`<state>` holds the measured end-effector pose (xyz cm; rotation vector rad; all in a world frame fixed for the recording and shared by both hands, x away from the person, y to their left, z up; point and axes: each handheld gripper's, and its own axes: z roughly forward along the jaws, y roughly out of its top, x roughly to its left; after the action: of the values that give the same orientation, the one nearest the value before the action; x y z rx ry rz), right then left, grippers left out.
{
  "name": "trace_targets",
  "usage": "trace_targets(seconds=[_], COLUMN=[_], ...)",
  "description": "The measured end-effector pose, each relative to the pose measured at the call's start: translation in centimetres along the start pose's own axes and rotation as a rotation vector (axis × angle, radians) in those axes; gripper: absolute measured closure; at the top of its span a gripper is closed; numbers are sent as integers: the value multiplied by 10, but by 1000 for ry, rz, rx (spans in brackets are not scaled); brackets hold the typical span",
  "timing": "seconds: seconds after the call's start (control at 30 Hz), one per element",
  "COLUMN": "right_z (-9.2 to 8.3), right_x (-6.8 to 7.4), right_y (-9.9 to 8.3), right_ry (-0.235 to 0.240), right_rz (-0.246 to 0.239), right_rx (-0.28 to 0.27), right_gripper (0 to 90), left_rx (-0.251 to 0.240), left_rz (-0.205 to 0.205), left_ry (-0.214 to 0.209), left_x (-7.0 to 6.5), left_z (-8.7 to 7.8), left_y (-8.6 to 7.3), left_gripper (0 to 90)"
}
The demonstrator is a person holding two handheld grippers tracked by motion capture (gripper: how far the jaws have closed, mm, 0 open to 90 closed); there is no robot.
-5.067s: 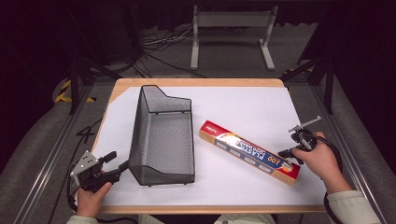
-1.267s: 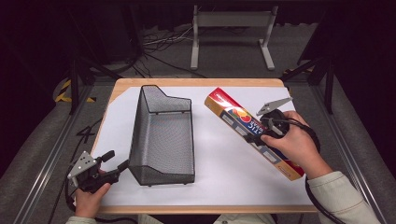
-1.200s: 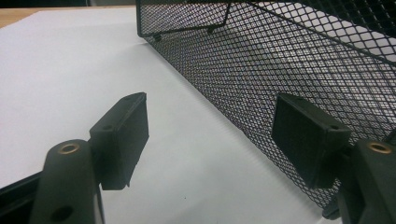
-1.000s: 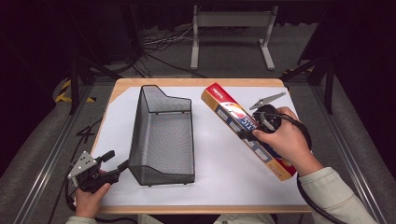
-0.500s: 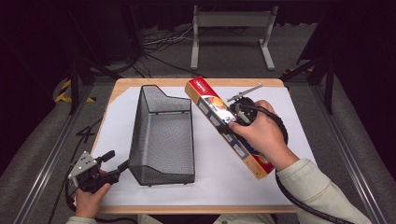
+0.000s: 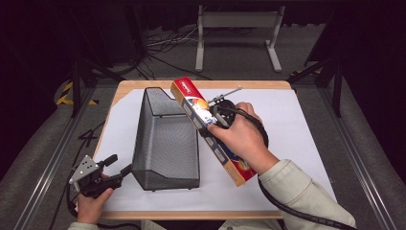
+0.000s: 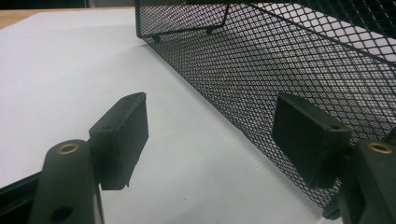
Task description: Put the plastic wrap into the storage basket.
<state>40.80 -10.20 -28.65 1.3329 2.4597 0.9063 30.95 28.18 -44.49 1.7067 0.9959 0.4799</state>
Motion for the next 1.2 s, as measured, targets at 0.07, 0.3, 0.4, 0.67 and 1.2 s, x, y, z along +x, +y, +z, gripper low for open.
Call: trace_targets(seconds=[0.07,0.3,0.4,0.67,1.2], right_z=[3,12,18,41,78], right_x=[5,17,23,35,55], right_y=[3,13,16,25,28], right_ry=[2,46,72,91,56], right_rz=[9,63,88,142,131], right_rx=[-5,6,0,3,89], right_gripper=[408,407,406,407,405], left_rx=[-1,-2,-2,-2,-3], left_rz=[0,1,4,4,3], left_ry=[0,-1,-2,-2,-4], left_x=[0,0,0,0,0], left_z=[0,0,0,0,0], left_y=[0,0,0,0,-1], left_gripper=[279,279,279,279,279])
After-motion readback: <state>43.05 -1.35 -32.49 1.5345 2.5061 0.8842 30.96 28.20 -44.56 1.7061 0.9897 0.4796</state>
